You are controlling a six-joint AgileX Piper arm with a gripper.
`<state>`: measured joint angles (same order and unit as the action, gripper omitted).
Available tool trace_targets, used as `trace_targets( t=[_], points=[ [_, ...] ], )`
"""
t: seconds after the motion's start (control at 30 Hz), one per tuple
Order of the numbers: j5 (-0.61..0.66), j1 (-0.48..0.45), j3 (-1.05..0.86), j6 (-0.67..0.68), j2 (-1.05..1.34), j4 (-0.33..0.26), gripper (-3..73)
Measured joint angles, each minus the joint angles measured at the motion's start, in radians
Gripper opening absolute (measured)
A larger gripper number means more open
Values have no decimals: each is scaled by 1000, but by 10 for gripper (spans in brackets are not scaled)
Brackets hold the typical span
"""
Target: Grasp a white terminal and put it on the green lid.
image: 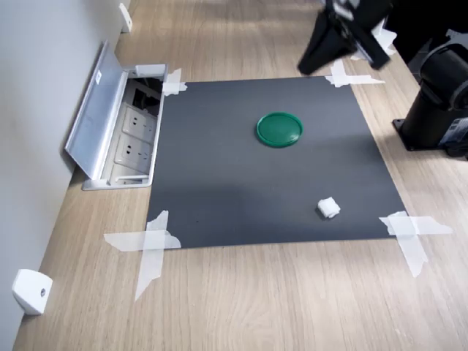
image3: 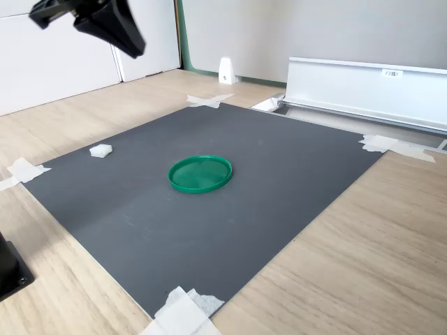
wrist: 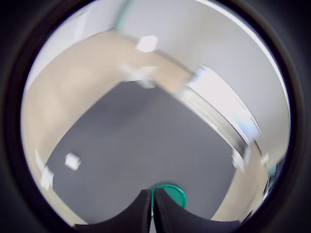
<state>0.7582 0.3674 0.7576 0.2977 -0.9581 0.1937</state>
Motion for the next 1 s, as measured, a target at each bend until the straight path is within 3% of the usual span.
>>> trace_targets(
  t=[0.17,0.27,0.53,0.7,0.83,1.0],
  points=[
    [97,144,76,97,-111,-2,-9],
    [135,192,118,235,-167,-17,-9],
    [273,209,189,684,-245,-204,-9],
    [298,209,198,729,-293,-194,22],
    [297,209,198,738,-330,-177,139],
    [249,262,199,745,-345,-115,405]
  ],
)
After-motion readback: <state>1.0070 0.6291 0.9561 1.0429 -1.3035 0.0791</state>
